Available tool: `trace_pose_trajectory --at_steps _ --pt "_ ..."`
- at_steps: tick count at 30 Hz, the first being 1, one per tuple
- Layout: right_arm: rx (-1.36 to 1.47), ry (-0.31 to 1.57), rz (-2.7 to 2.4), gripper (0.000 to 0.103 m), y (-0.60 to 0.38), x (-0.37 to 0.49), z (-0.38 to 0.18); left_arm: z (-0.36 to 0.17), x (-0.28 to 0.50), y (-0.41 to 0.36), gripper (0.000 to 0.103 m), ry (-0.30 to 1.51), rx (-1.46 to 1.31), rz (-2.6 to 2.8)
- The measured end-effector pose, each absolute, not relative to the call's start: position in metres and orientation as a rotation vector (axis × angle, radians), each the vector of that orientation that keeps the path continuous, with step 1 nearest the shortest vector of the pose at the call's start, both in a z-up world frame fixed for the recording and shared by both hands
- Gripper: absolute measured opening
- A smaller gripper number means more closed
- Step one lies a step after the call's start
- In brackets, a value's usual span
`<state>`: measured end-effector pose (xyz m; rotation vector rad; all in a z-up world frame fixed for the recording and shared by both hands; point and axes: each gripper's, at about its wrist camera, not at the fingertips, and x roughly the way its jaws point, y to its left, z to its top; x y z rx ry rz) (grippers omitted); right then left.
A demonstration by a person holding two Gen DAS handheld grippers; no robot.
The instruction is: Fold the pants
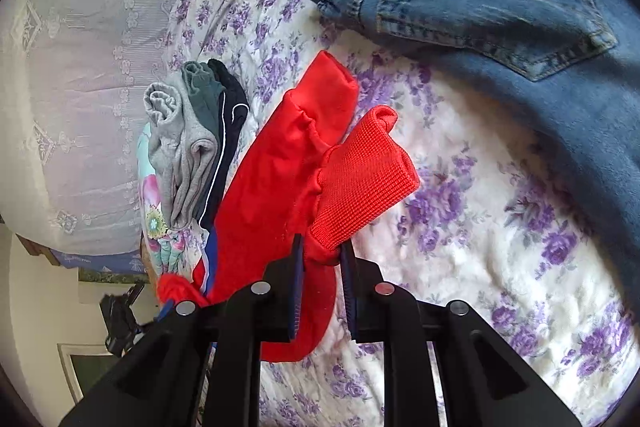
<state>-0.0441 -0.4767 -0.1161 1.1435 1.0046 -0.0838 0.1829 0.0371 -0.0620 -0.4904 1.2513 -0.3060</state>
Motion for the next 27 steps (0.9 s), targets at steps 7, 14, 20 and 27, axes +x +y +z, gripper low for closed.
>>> trace_pose_trajectory --at_steps 7,14,20,27 --pt "1.147 1.0 -0.091 0.019 -0.48 -0.052 -0.121 -0.087 0.144 0.107 0.089 1.209 -0.633 -0.236" --pt "1.165 1.015 -0.099 0.019 -0.482 -0.054 -0.126 -0.107 0.128 0.17 0.089 1.223 -0.789 -0.113" --pt "1.146 1.008 -0.089 0.019 -0.48 -0.052 -0.119 -0.112 0.155 0.135 0.07 1.214 -0.614 -0.118" --pt "1.155 0.994 -0.099 0.019 -0.479 -0.063 -0.119 -0.116 0.165 0.076 0.036 1.193 -0.229 -0.156"
